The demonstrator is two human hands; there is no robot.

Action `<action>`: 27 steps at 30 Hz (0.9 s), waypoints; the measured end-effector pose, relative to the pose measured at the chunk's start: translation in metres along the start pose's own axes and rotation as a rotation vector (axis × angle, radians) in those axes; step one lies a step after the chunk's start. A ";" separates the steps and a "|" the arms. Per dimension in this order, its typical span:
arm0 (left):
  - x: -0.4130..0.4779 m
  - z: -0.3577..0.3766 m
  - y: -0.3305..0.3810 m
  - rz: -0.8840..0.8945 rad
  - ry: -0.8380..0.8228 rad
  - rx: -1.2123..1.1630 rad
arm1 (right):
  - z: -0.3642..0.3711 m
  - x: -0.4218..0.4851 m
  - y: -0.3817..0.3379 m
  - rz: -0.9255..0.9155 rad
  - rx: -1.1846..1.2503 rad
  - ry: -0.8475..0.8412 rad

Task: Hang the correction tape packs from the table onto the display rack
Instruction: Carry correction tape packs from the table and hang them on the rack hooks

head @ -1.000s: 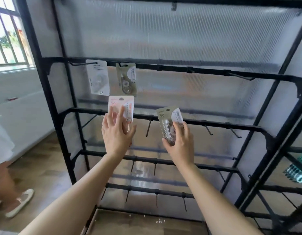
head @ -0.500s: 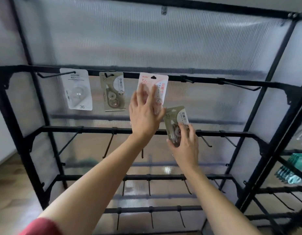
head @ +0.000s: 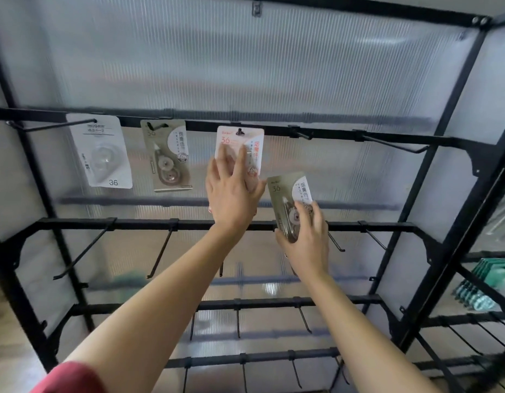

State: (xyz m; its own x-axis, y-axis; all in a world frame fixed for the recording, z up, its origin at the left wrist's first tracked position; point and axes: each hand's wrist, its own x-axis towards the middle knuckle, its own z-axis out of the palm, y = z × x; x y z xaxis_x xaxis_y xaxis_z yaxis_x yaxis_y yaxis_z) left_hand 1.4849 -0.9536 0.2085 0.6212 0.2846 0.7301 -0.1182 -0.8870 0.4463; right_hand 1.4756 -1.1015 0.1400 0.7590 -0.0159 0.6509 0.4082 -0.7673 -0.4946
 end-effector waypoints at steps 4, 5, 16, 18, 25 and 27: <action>0.021 0.015 -0.009 -0.051 -0.066 0.044 | 0.005 0.012 0.007 -0.011 0.035 0.019; 0.026 0.018 -0.011 -0.059 -0.078 0.052 | 0.007 0.014 0.008 -0.007 0.041 0.013; 0.049 0.044 -0.016 -0.100 -0.139 0.152 | 0.021 0.028 0.024 -0.031 0.113 -0.028; 0.049 0.046 -0.016 -0.097 -0.144 0.163 | 0.022 0.030 0.026 -0.045 0.118 -0.028; 0.029 0.036 -0.034 -0.008 -0.084 0.194 | 0.026 0.027 0.027 -0.077 0.130 -0.007; 0.017 0.026 -0.047 0.023 -0.052 0.217 | 0.028 0.025 0.023 -0.084 0.137 0.000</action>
State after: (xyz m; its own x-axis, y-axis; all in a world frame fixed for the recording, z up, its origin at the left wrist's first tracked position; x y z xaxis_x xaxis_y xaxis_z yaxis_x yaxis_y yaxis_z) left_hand 1.5210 -0.9162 0.1864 0.6600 0.2494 0.7086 0.0330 -0.9520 0.3043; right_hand 1.5185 -1.1016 0.1284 0.7192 0.0452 0.6934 0.5360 -0.6711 -0.5122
